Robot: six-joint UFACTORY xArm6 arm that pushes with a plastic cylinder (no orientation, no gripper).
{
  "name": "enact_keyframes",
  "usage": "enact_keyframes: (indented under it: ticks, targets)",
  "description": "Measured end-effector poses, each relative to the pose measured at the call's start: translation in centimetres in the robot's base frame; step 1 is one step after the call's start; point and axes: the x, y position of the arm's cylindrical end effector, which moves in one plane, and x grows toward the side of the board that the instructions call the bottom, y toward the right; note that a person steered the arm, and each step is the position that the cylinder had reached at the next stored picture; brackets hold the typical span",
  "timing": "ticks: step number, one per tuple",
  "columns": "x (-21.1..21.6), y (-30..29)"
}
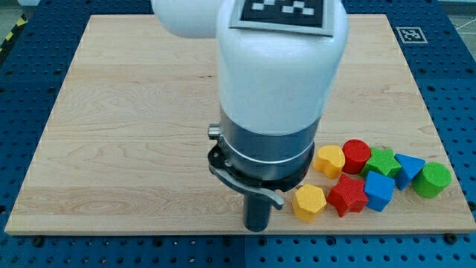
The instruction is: Nudge the yellow hexagon right a bit
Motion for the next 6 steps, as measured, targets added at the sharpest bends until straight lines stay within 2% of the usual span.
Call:
enact_keyframes:
  ticks: [4,6]
  targets:
    - [-0.1,2.6]
    - [0.0,6.4]
